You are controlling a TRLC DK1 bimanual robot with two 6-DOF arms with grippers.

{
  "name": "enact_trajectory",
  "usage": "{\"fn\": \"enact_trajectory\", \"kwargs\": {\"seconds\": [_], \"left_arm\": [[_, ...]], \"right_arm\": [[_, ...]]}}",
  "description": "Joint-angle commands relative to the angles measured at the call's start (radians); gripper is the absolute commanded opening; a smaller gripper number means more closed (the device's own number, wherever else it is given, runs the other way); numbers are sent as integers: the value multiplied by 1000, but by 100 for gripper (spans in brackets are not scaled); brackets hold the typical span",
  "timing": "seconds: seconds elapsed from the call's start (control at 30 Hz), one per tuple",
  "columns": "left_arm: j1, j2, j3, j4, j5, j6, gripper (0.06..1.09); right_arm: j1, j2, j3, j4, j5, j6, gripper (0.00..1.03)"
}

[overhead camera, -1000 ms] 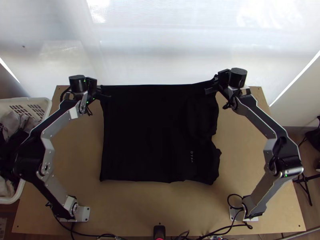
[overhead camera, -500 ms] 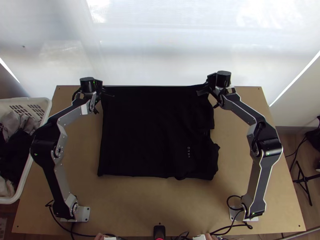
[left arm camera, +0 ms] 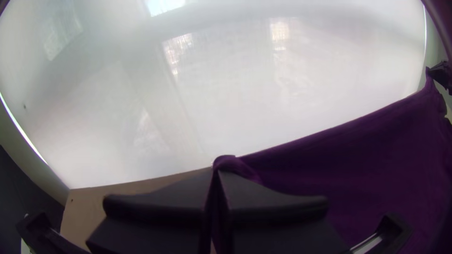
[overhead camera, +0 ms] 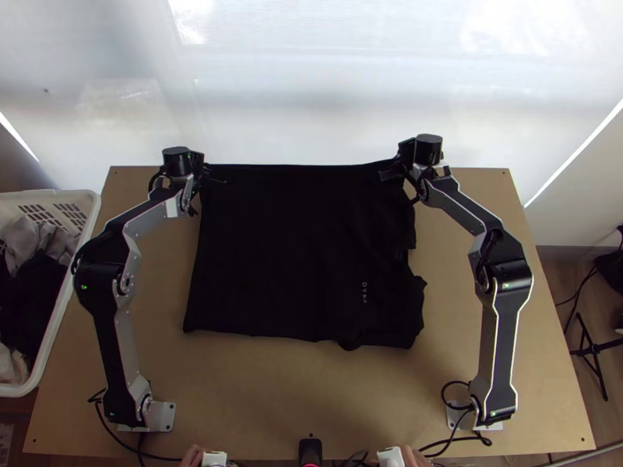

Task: Fold the t-shirt

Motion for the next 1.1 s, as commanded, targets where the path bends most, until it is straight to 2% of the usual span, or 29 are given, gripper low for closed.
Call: {"fn": "enact_trajectory", "kwargs": {"seconds": [0.0,0.37,0.6,1.07], "left_arm": [[8,45,69,4,-1,-5,9],[13,-1,34,24,4,-35,9],[16,-84,-89,64,51,-48,9],[41,-236,-250,84,79,-66,9]], "right_arm": [[-9,46,48,17,1,-8,3],[0,8,4,32,3,-12,3],[14,-75,-95,33,3,28,3],[37,-255,-259,33,1,61,3]]}}
